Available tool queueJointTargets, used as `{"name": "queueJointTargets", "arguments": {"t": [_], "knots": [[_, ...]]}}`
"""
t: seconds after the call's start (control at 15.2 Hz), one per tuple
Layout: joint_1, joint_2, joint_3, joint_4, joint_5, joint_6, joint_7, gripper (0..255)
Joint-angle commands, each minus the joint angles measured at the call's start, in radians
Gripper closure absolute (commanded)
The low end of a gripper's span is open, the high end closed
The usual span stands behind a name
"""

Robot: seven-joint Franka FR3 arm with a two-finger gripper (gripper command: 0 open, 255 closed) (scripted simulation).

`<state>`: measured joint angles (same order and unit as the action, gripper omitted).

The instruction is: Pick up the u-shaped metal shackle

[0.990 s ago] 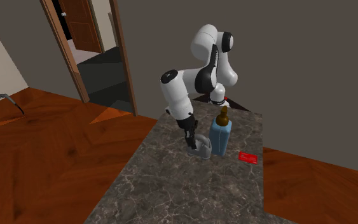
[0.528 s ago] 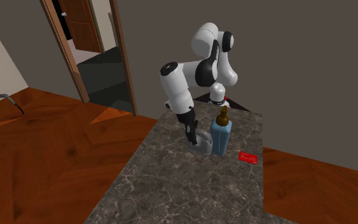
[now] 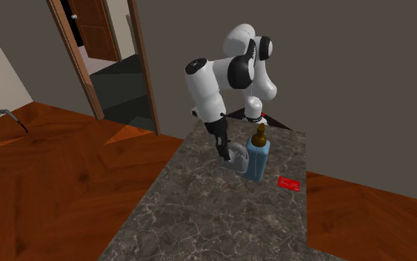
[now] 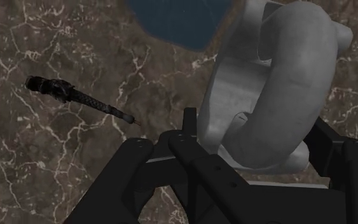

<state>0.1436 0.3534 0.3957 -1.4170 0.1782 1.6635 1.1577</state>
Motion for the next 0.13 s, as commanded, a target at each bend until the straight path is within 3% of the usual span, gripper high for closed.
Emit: {"name": "queueJointTargets", "arguments": {"t": [0.0,0.07], "knots": [[0.002,0.001,0.001,0.020,-0.001,-0.017,0.006,255],[0.002,0.002,0.001,0.020,-0.001,-0.017,0.006,255]]}}
